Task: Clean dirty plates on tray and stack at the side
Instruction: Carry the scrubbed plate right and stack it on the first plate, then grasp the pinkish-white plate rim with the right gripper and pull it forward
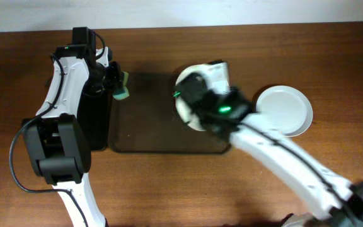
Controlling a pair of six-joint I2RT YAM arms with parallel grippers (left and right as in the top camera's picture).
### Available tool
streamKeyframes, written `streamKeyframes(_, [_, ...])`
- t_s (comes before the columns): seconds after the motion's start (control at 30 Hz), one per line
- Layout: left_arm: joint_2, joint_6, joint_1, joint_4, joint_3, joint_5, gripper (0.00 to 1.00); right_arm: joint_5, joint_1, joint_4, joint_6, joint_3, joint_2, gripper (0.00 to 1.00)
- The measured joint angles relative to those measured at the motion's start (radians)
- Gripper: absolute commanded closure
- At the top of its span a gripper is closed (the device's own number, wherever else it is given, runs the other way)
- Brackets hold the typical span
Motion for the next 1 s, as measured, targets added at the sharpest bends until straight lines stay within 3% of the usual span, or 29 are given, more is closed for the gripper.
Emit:
streamKeyframes(0.1, [0.000,0.000,-0.018,-0.003,0.000,-0.008,1.00,-0.203,-0.280,-0.037,-0.007,0.000,-0.126,0.96])
streamKeyframes(0.23, [0.000,0.000,-0.053,-0.003,0.000,-0.051,0.99,-0.546,-0.872,-0.082,-0.009,-0.018,-0.112,0.96])
streamKeyframes(0.37, [0.000,0.000,-0.059,-0.004,0.000,-0.085,0.99,-0.608,-1.010,-0.010,-0.040,-0.139,0.069,0.96])
streamKeyframes(0.47, [0.000,0.000,-0.059,-0.006,0.000,-0.094,0.99,-0.616,-1.012,0.065,-0.043,-0.178,0.166,0.96])
streamKeyframes(0.53, [0.000,0.000,-0.059,-0.007,0.000,-0.094,1.00,-0.616,-1.012,0.085,-0.046,-0.180,0.220,0.44])
streamKeyframes(0.57, [0.000,0.000,-0.059,-0.007,0.000,-0.094,1.00,-0.618,-1.012,0.088,-0.048,-0.180,0.236,0.42])
streamKeyframes(0.7, [0.000,0.000,-0.059,-0.010,0.000,-0.094,1.00,-0.654,-1.008,0.060,-0.057,-0.152,0.243,0.42])
streamKeyframes(0.77, [0.000,0.000,-0.059,-0.015,0.000,-0.096,0.99,-0.714,-0.966,0.006,-0.093,-0.046,0.247,0.43])
streamKeyframes(0.83, [0.000,0.000,-0.059,-0.019,0.000,-0.098,0.99,-0.781,-0.844,0.023,-0.116,0.070,0.245,0.47])
streamKeyframes(0.93, [0.000,0.000,-0.059,-0.019,0.000,-0.098,0.99,-0.832,-0.591,0.143,-0.075,0.078,0.246,0.53])
streamKeyframes(1.0, [0.000,0.000,-0.059,-0.019,0.000,-0.098,1.00,-0.823,-0.509,0.150,-0.014,0.078,0.265,0.54])
